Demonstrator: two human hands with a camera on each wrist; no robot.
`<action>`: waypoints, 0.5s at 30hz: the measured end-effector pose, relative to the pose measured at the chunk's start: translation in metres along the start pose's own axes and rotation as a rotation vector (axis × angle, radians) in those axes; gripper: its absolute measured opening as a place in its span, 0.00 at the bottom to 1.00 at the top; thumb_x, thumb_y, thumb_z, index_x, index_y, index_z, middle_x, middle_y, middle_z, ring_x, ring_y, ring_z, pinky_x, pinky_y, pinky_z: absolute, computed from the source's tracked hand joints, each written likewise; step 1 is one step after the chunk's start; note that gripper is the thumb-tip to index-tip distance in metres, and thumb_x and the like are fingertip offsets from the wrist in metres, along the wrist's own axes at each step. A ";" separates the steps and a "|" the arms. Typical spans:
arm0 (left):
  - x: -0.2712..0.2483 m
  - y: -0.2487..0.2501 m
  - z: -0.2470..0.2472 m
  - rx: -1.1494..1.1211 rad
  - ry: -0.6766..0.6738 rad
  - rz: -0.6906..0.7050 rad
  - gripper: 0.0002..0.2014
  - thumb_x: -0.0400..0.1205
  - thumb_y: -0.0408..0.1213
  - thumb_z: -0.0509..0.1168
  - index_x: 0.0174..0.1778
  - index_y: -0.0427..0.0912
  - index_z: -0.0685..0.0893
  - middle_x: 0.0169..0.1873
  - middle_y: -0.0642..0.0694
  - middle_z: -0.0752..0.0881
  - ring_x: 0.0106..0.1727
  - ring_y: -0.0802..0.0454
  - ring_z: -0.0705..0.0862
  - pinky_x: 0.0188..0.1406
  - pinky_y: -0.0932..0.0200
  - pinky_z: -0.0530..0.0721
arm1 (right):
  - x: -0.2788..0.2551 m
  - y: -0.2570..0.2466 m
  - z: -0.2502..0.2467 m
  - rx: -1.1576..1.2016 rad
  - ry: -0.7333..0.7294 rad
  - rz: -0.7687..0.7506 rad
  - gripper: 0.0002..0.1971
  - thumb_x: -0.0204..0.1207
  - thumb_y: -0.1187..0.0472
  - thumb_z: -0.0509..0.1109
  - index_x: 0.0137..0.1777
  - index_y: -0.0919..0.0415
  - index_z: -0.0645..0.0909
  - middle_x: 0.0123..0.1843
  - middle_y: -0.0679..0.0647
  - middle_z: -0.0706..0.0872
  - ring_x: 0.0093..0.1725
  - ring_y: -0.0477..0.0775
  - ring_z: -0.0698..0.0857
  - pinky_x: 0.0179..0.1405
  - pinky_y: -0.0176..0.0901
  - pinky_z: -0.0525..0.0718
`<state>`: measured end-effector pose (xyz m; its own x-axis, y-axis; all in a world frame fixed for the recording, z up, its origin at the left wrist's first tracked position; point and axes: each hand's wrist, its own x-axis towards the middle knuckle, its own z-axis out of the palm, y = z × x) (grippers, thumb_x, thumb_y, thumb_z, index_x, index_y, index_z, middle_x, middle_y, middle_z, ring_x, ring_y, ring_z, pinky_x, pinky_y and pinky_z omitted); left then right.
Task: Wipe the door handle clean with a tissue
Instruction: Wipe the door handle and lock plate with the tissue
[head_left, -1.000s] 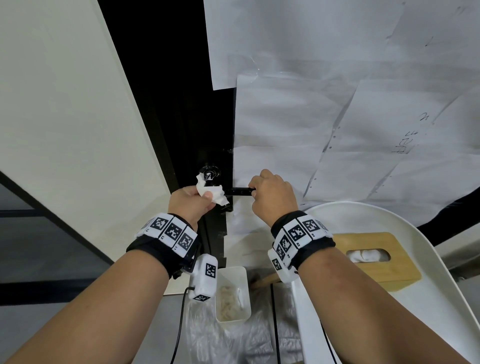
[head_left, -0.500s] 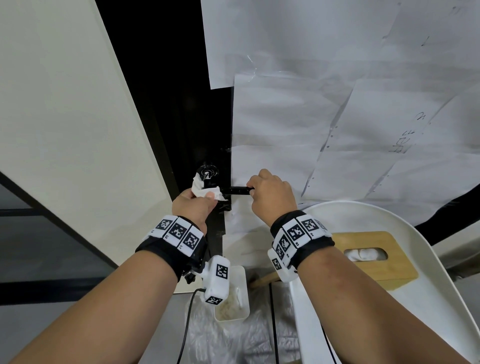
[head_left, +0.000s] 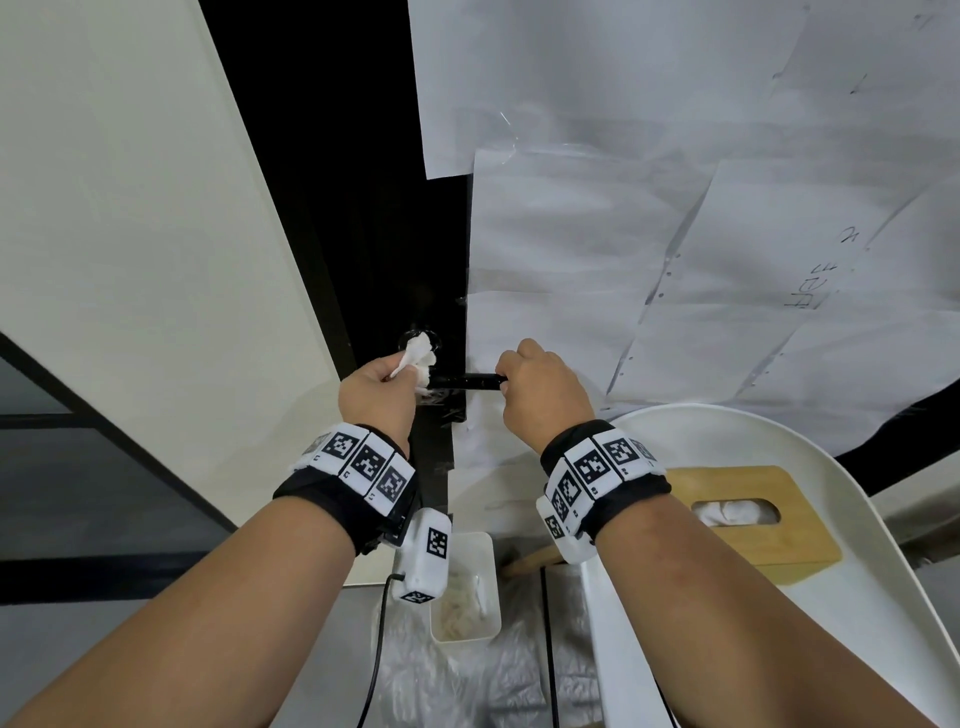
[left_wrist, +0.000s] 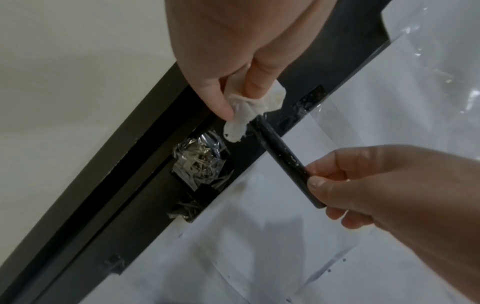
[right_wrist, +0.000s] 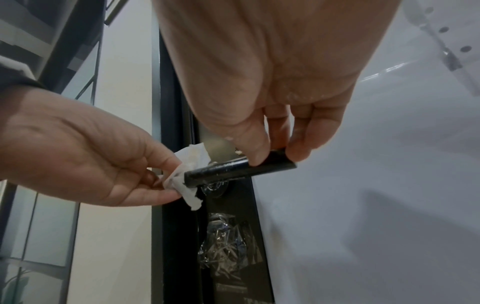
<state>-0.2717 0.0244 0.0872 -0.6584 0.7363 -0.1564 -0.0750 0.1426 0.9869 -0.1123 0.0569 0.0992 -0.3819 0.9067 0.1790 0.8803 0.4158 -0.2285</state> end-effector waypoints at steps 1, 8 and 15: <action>-0.002 0.003 0.000 0.027 -0.035 0.012 0.10 0.75 0.30 0.69 0.49 0.47 0.91 0.39 0.52 0.90 0.44 0.55 0.88 0.47 0.64 0.85 | 0.001 0.000 0.000 0.008 -0.005 -0.005 0.06 0.76 0.66 0.63 0.51 0.62 0.78 0.51 0.57 0.77 0.46 0.60 0.77 0.38 0.48 0.72; -0.001 0.003 -0.002 0.072 -0.051 0.058 0.09 0.80 0.39 0.64 0.53 0.49 0.87 0.40 0.56 0.84 0.41 0.63 0.80 0.44 0.73 0.78 | 0.000 -0.001 0.003 -0.019 0.022 -0.008 0.05 0.76 0.68 0.64 0.49 0.63 0.78 0.51 0.58 0.78 0.44 0.59 0.76 0.37 0.47 0.70; 0.006 0.007 0.004 0.274 0.023 0.109 0.08 0.71 0.41 0.74 0.42 0.47 0.83 0.33 0.54 0.84 0.36 0.55 0.83 0.31 0.64 0.77 | 0.001 -0.003 0.002 -0.024 0.020 -0.003 0.05 0.75 0.68 0.64 0.49 0.63 0.77 0.51 0.58 0.77 0.45 0.60 0.76 0.37 0.47 0.69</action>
<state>-0.2731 0.0326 0.0934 -0.6683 0.7425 -0.0456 0.2002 0.2386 0.9502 -0.1162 0.0567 0.0979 -0.3786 0.9040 0.1988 0.8859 0.4161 -0.2050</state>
